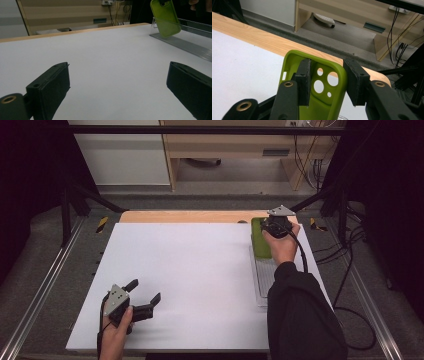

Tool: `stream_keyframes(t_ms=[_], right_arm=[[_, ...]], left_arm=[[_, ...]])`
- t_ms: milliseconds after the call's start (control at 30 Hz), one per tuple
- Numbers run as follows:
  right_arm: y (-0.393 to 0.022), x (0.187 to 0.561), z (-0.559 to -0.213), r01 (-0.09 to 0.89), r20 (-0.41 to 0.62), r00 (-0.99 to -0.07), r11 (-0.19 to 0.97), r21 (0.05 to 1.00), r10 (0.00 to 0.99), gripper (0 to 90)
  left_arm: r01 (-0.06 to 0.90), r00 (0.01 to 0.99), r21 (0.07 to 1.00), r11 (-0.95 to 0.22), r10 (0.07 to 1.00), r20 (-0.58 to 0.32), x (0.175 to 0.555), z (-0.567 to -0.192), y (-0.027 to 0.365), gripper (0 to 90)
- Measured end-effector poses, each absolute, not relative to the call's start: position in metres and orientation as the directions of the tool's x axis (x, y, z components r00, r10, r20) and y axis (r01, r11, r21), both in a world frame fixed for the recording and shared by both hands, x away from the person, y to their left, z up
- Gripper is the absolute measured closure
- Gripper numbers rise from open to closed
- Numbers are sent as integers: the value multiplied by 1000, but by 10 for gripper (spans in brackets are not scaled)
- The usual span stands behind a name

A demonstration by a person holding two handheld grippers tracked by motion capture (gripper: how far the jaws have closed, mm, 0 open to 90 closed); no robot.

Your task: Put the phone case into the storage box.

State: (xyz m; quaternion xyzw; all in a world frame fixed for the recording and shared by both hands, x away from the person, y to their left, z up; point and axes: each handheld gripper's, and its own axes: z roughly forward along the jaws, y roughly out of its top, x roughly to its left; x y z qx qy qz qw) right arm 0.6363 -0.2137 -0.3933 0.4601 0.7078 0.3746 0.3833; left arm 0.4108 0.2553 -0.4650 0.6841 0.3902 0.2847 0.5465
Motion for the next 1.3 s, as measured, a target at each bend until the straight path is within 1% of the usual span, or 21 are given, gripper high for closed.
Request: stream_keyframes(t_ms=[633,833,1300], right_arm=[[-215,638,-398,398,-178,-275,280,873,945,576],[-215,637,-397,393,-188,-274,288,873,943,575],[-217,643,-402,419,-162,-255,260,870,953,534]], left_arm=[[217,534,972,-94,845,-37,411,-464,256,42],[221,530,971,-90,847,-42,410,-463,257,42],[215,531,972,-96,847,-34,410,-463,256,42]])
